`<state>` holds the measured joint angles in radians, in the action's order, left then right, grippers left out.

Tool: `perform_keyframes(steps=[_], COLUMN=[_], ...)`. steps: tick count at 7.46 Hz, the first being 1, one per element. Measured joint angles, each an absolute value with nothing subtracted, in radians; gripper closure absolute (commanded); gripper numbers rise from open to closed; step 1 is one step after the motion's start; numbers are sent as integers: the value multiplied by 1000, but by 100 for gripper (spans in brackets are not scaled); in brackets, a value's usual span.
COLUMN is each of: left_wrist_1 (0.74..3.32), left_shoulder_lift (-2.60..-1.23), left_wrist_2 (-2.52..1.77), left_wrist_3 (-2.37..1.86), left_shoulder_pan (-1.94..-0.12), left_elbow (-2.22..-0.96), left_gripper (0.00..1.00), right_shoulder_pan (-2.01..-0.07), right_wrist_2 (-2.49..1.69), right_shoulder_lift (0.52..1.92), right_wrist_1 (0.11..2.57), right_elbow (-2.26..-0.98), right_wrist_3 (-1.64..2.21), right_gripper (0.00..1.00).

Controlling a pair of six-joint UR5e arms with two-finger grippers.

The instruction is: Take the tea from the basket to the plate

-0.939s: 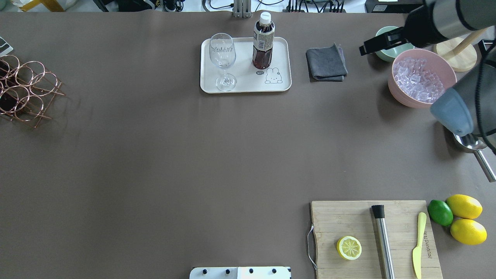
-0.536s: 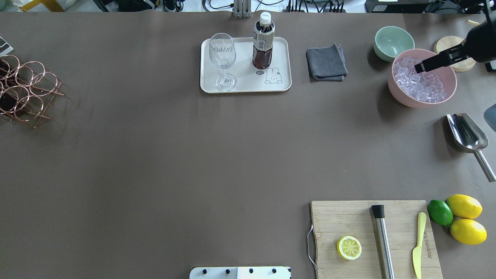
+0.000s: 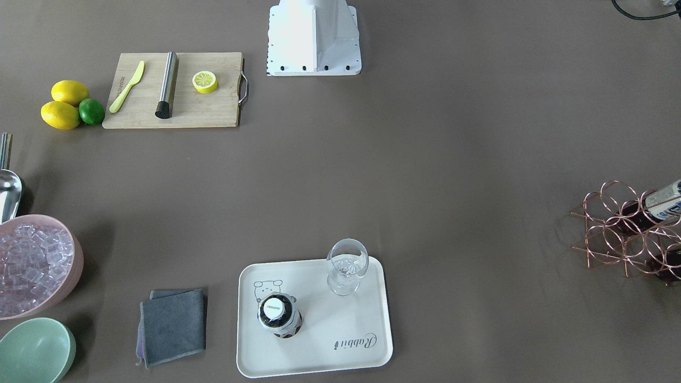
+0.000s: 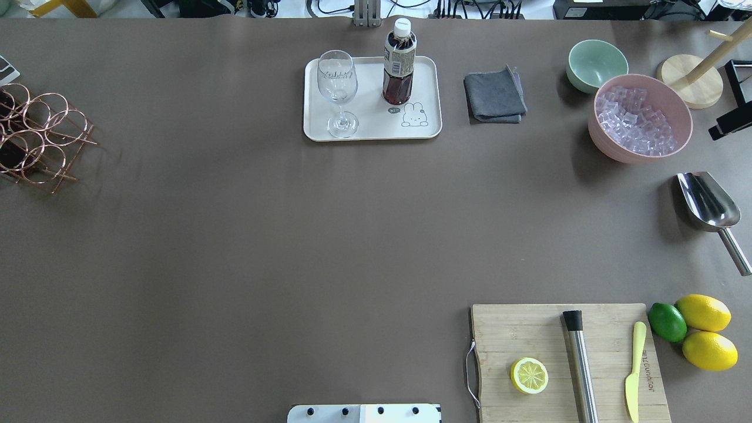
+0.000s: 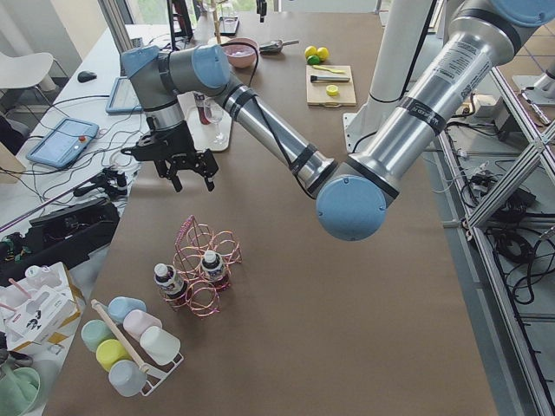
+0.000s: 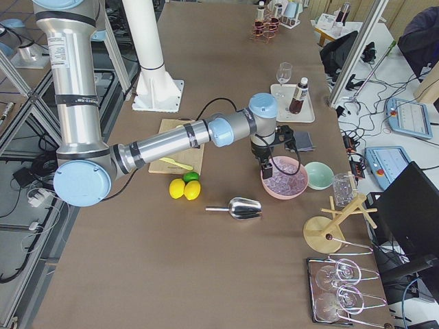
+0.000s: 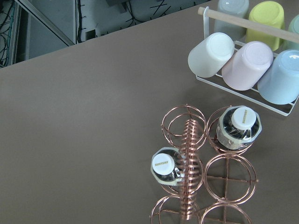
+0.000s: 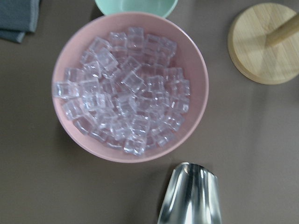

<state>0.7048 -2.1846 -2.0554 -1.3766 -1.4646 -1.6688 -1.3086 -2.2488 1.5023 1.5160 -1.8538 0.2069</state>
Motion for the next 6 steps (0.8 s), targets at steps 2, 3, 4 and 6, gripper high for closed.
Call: perform_keyframes(steps=[2, 3, 4, 6], left_wrist_1=[658, 645, 633, 626], left_shoulder_lift=[-2118, -2075, -2024, -1901], left_wrist_2=[-2119, -2146, -2173, -2218], left_wrist_3=[-1379, -1369, -1316, -1051], left_shoulder_pan=[-1460, -1457, -1455, -1470], left_elbow=[-1869, -1954, -2026, -2109], left_gripper=[1, 1, 1, 1], right_shoulder_pan=[-1397, -1448, -1484, -1520], right_wrist_2=[-2223, -2222, -2231, -2238], right_shoulder_lift=[1520, 1528, 1532, 1549], right_wrist_1=[1725, 1762, 1772, 1761], right_elbow=[-1838, -1797, -1735, -1666], right_wrist_3=[60, 2, -45, -72], right_gripper=[0, 0, 0, 0])
